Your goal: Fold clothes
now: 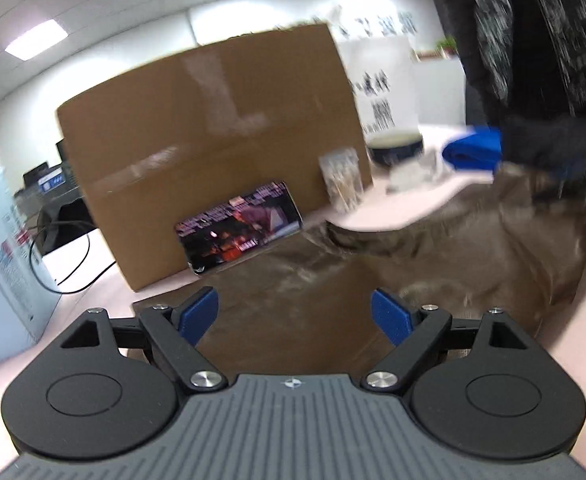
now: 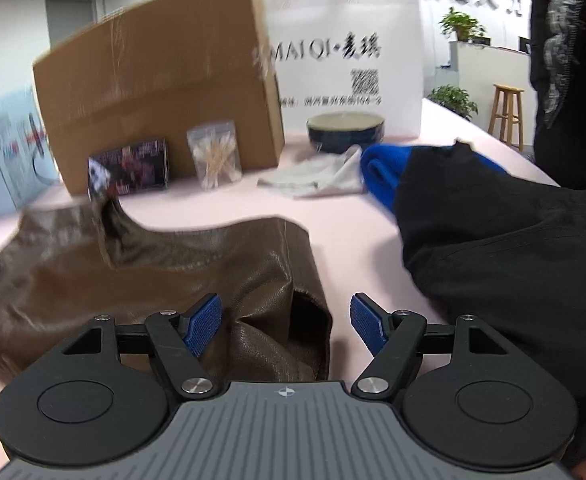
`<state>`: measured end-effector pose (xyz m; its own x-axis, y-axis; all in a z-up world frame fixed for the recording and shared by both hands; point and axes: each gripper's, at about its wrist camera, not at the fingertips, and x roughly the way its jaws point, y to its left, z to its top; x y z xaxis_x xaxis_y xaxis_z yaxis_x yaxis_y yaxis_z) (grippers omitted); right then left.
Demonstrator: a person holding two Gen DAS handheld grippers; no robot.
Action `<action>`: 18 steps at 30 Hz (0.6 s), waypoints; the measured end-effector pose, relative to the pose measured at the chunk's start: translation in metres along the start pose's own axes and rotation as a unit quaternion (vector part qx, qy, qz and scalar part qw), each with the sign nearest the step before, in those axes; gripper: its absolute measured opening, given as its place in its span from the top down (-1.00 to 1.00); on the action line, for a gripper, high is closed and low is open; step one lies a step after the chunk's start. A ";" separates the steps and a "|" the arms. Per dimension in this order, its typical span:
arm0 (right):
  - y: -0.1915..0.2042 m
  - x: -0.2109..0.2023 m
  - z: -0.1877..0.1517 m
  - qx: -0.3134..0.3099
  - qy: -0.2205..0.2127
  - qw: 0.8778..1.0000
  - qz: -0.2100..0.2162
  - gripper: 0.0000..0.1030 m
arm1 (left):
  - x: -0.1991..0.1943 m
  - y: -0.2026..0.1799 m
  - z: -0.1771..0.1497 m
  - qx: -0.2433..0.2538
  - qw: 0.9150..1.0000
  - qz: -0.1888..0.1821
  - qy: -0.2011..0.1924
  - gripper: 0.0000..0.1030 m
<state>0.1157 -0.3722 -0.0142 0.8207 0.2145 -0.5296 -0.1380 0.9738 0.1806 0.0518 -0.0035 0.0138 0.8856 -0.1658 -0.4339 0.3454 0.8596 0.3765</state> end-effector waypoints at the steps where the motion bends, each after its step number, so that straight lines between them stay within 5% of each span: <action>1: 0.000 -0.010 0.000 0.004 -0.004 1.000 0.000 -0.35 | 0.007 -0.005 -0.004 0.015 1.000 0.008 0.012 -0.61; 5: -0.013 -0.035 -0.009 0.062 0.006 0.998 -0.008 -0.44 | 0.014 -0.012 -0.009 0.032 0.999 0.021 0.020 -0.64; 13: -0.028 -0.045 -0.036 0.232 0.044 0.969 0.069 -0.43 | 0.016 -0.016 -0.011 0.037 0.999 0.027 0.018 -0.65; 18: -0.027 -0.027 -0.032 0.290 0.049 0.955 0.041 -0.44 | 0.014 -0.016 -0.013 0.036 0.999 0.026 0.017 -0.65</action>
<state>0.0795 -0.4021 -0.0319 0.7601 0.3216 -0.5647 0.1542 0.7548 0.6375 0.0549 -0.0138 -0.0091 0.8921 -0.1043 -0.4396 0.3217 0.8298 0.4560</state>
